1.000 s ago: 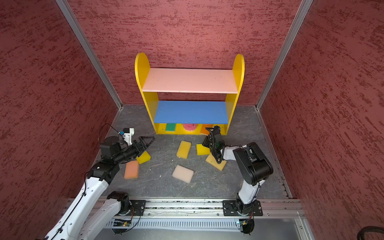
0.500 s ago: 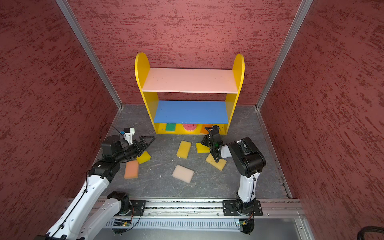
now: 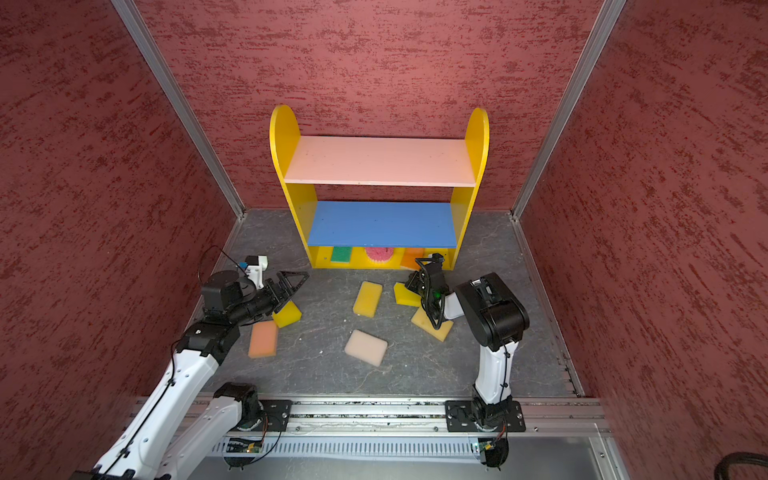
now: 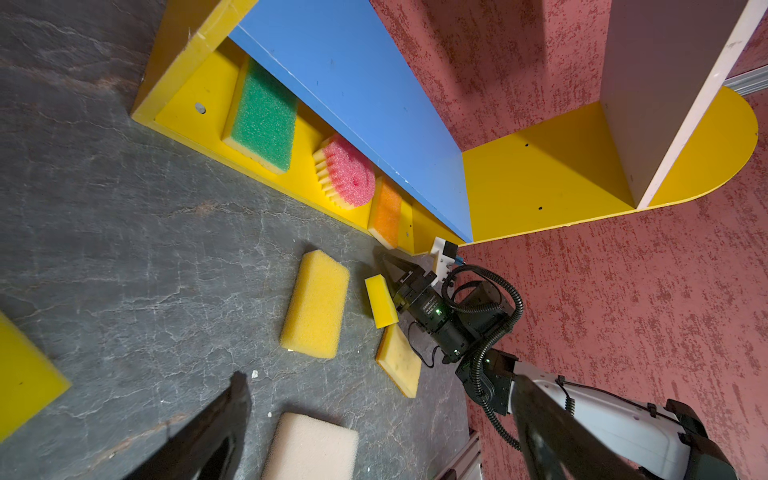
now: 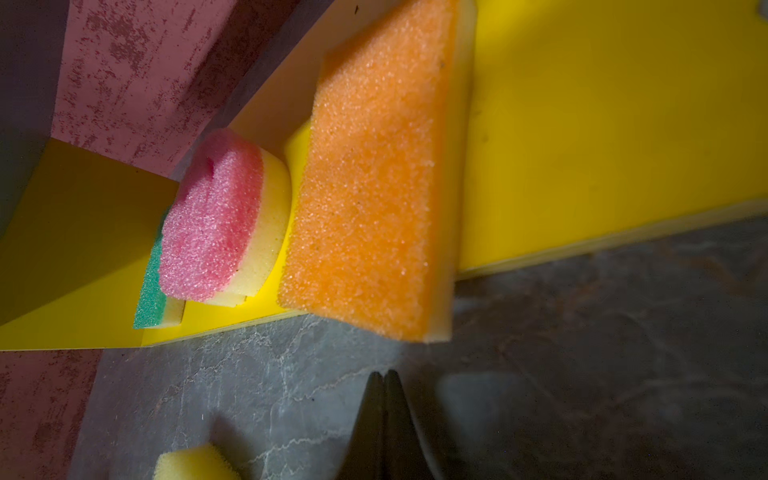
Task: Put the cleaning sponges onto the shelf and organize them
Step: 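Push the orange sponge deeper under the blue board with the right gripper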
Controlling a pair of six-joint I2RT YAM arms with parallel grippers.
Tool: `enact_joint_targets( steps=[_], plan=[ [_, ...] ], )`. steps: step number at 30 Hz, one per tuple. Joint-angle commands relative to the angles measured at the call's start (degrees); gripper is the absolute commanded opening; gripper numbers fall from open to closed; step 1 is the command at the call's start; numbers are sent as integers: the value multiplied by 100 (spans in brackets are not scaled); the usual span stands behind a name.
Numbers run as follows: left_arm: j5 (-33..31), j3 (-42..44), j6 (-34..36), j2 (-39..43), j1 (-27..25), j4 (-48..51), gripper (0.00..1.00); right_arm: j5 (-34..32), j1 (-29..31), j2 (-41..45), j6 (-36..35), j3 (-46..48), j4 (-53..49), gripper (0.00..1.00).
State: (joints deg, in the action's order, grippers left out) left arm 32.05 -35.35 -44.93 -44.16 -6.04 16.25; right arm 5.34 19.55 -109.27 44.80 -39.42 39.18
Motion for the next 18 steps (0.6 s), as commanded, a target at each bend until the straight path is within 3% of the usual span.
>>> enact_joint_targets(
  steps=[1, 18],
  plan=[
    [101, 39, 129, -57, 50, -122, 97, -20, -74, 123, 181, 188, 127, 0],
    [212, 103, 160, -87, 178, -183, 97, 209, -160, 162, 522, 408, 763, 0]
  ],
)
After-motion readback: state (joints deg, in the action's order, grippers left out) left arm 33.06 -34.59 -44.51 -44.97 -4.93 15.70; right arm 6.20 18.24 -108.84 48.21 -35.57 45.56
